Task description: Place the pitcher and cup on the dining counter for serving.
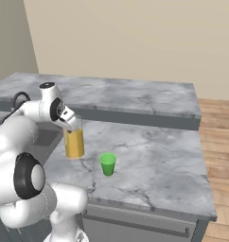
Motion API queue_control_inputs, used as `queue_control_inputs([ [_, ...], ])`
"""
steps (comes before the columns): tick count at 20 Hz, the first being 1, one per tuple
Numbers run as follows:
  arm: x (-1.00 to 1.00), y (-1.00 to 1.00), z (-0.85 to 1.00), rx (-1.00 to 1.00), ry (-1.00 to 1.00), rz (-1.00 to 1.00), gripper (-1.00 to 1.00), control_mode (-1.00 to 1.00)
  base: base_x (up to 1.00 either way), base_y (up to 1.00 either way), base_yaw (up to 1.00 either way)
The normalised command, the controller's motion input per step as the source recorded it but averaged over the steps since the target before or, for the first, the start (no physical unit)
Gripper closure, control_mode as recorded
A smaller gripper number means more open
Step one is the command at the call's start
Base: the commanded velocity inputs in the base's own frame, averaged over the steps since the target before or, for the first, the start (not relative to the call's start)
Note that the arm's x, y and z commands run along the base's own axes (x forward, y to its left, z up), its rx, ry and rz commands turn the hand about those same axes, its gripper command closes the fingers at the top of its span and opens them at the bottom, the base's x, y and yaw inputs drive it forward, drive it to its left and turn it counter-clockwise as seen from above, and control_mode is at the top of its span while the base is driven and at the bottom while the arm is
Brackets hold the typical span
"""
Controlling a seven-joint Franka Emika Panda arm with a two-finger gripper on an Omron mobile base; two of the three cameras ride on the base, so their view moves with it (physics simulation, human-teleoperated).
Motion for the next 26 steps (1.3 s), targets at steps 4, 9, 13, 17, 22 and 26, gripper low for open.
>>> queue_control_inputs([
  [4,0.01,0.00,0.00,0.00,0.00,0.00,1.00,-1.00,0.00,0.00,0.00],
  [9,-0.07,-0.01,0.00,0.00,-0.01,0.02,1.00,-1.00,0.00,0.00,0.00],
  [13,-0.42,0.00,0.09,0.00,-0.13,0.11,1.00,-1.00,0.00,0.00,0.00],
  [17,-0.58,0.00,0.34,0.00,-0.19,0.15,1.00,-1.00,0.00,0.00,0.00],
  [22,-0.51,0.00,0.49,0.00,-0.11,0.11,1.00,-1.00,0.00,0.00,0.00],
  [26,-0.58,-0.04,0.66,0.00,-0.05,0.03,1.00,-1.00,0.00,0.00,0.00],
])
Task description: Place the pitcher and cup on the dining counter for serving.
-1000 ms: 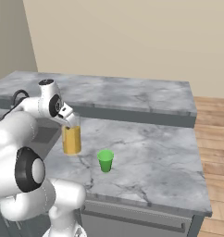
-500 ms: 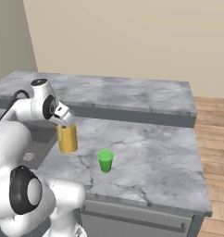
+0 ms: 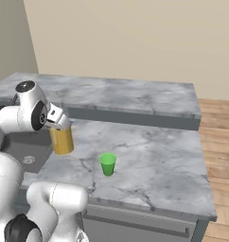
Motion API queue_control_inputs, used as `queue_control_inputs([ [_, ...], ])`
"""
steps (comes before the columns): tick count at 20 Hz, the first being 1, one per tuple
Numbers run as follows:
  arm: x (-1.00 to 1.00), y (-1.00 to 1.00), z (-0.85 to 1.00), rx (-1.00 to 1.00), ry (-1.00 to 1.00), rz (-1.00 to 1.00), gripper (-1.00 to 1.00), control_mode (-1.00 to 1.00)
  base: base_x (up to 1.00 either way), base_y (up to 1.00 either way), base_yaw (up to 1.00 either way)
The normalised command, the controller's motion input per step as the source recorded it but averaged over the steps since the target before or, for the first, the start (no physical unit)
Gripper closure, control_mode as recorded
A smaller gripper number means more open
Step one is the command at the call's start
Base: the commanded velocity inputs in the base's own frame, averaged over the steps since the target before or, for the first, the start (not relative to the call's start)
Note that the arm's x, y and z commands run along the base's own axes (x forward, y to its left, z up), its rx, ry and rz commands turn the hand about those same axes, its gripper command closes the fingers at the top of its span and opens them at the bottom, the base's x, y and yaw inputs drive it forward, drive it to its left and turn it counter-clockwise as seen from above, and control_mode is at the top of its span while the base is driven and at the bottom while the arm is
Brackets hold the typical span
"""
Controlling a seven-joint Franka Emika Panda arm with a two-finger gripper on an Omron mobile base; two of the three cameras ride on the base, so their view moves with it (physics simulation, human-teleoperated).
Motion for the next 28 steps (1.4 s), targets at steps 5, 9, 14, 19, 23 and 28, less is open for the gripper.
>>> queue_control_inputs([
  [5,-0.73,-0.04,0.75,0.00,-0.03,0.04,1.00,-1.00,0.00,0.00,0.00],
  [9,-0.70,-0.09,0.49,0.00,-0.06,0.04,1.00,1.00,-0.25,-0.08,0.01],
  [14,0.00,0.00,0.00,0.00,0.00,0.00,1.00,1.00,-0.66,-0.82,0.03],
  [19,0.00,0.00,0.00,0.00,0.00,0.00,1.00,1.00,-0.16,-1.00,0.00],
  [23,0.00,0.00,0.00,0.00,0.00,0.00,1.00,1.00,-0.05,-1.00,0.00],
  [28,0.00,0.00,0.00,0.00,0.00,0.00,1.00,1.00,-0.28,-1.00,0.00],
])
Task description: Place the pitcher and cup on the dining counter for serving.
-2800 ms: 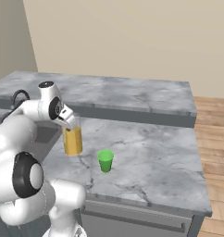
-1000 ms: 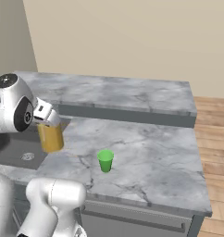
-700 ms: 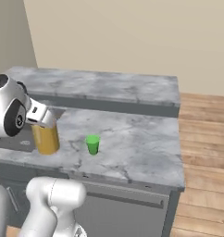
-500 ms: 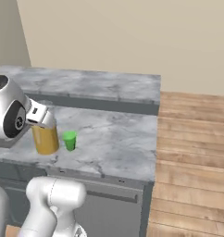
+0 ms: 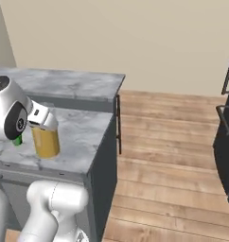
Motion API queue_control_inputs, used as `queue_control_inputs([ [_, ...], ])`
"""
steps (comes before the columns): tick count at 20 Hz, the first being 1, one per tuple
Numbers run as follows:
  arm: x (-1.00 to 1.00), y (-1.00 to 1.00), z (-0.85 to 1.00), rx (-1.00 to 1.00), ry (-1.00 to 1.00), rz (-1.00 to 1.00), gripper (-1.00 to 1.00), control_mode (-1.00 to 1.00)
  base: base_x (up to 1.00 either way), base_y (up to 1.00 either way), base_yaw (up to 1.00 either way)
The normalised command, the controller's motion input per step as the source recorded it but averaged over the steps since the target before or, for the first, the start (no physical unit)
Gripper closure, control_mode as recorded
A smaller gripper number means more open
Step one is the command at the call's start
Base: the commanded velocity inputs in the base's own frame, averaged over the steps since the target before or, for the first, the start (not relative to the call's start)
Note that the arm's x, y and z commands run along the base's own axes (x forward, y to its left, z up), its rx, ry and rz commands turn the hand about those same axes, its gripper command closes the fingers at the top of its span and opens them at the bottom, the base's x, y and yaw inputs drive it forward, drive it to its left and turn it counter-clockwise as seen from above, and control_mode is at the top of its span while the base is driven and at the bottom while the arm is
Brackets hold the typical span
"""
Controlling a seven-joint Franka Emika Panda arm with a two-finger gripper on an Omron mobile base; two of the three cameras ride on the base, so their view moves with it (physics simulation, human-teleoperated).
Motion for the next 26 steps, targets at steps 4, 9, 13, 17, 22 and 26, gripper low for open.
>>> queue_control_inputs([
  [4,0.00,0.00,0.00,0.00,0.00,0.00,1.00,1.00,-0.05,-1.00,0.00],
  [9,0.00,0.00,0.00,0.00,0.00,0.00,1.00,1.00,0.29,-1.00,0.03],
  [13,0.00,0.00,0.00,0.00,0.00,0.00,1.00,1.00,0.98,-1.00,0.21],
  [17,0.00,0.00,0.00,0.00,0.00,0.00,1.00,1.00,0.99,-0.88,0.43],
  [22,0.00,0.00,0.00,0.00,0.00,0.00,1.00,1.00,0.94,-0.64,0.63],
  [26,0.00,0.00,0.00,0.00,0.00,0.00,1.00,1.00,0.82,-0.56,0.69],
])
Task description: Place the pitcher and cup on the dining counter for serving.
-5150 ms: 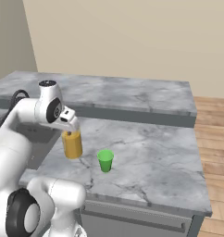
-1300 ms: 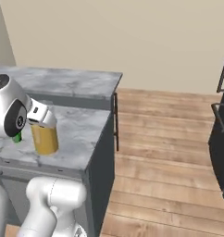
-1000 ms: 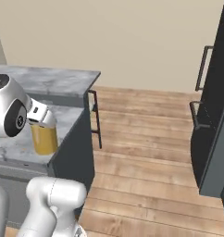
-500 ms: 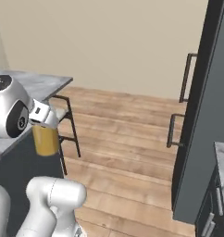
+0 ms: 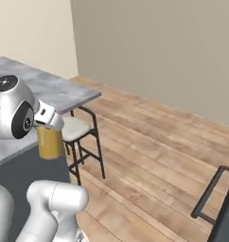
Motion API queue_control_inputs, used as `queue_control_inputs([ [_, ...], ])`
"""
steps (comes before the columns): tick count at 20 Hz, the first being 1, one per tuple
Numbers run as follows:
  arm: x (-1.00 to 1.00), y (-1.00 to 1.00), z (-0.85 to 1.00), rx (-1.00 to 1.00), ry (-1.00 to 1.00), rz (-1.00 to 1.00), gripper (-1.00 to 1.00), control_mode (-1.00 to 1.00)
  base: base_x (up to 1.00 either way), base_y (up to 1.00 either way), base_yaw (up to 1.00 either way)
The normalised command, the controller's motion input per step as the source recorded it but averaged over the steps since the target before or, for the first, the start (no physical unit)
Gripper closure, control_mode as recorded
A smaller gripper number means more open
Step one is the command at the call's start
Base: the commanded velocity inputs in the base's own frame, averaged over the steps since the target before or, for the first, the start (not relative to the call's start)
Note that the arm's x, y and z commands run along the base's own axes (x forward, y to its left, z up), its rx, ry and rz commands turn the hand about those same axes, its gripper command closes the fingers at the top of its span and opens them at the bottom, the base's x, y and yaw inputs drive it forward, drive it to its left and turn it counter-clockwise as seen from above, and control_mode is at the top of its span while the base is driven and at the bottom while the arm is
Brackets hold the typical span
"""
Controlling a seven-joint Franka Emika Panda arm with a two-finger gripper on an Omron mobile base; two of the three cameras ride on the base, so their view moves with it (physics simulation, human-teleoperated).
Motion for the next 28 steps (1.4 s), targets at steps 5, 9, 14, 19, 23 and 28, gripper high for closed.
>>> queue_control_inputs([
  [5,0.00,0.00,0.00,0.00,0.00,0.00,1.00,1.00,0.59,-0.62,0.73],
  [9,0.00,0.00,0.00,0.00,0.00,0.00,1.00,1.00,0.11,-0.74,0.74],
  [14,0.00,0.00,0.00,0.00,0.00,0.00,1.00,1.00,0.09,-0.77,0.73],
  [19,0.00,0.00,0.00,0.00,0.00,0.00,1.00,1.00,0.03,-0.89,0.63],
  [23,0.00,0.00,0.00,0.00,0.00,0.00,1.00,1.00,0.27,-0.88,0.42],
  [28,0.00,0.00,0.00,0.00,0.00,0.00,1.00,1.00,0.33,-0.68,0.29],
])
